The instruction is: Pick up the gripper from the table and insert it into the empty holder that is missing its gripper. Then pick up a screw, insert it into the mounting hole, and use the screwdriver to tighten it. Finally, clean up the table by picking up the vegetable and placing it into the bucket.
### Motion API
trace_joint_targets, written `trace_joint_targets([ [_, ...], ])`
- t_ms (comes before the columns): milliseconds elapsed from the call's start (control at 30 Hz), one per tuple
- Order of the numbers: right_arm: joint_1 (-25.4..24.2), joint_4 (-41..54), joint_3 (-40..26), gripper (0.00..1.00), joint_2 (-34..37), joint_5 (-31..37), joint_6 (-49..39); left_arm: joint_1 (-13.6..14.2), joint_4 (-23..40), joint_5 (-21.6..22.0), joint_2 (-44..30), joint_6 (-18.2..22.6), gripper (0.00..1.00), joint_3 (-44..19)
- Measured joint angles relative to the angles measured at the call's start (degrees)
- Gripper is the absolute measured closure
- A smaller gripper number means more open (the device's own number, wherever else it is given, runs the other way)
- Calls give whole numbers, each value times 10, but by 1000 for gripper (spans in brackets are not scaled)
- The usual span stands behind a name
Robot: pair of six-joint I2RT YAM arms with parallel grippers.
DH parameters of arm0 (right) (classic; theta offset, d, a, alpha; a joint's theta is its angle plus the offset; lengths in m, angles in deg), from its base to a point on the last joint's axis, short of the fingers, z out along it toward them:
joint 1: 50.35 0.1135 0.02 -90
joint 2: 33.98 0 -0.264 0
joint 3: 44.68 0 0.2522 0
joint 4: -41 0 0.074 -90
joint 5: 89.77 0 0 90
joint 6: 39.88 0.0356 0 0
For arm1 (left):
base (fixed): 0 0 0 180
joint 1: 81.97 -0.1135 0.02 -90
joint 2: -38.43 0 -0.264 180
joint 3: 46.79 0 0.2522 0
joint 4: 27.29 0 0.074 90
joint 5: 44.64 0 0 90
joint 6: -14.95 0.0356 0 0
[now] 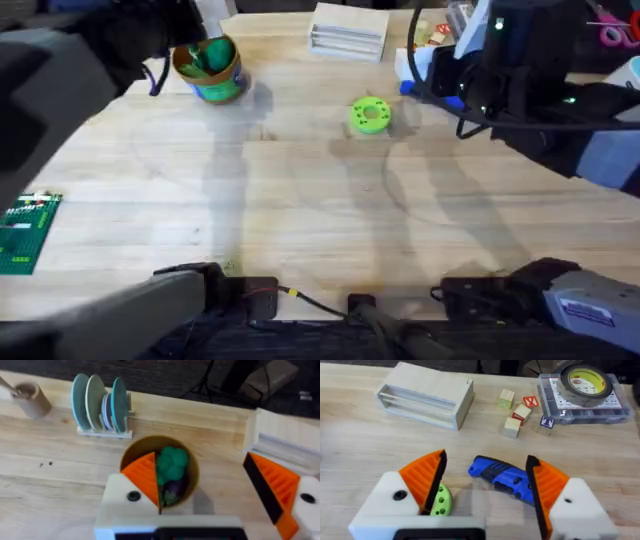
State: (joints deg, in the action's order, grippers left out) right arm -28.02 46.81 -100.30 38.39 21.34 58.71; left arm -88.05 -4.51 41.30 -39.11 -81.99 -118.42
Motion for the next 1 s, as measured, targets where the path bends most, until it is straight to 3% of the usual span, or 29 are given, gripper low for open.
trace_joint_targets([
  [133, 0, -1, 0, 7, 0, -21, 0, 25, 85, 5, 79, 60, 15, 0],
  [200, 0, 0, 0, 7, 0, -40, 0, 41, 133, 6, 118, 79, 96, 0],
  [400, 0, 52, -18, 9, -7, -75, 0, 81, 284, 7, 216, 112, 958, 0],
  [533, 0, 157, -69, 7, -19, -89, 0, 93, 364, 7, 264, 115, 996, 0],
  [567, 0, 184, -84, 9, -21, -94, 0, 95, 381, 7, 274, 119, 924, 0],
  [700, 0, 286, -141, 7, -26, -127, 0, 99, 437, 7, 314, 119, 286, 0],
  [767, 0, 318, -157, 7, -27, -145, 0, 99, 456, 7, 332, 119, 38, 0],
  [1000, 0, 370, -163, 7, -28, -199, 0, 99, 481, 8, 370, 119, 7, 0],
])
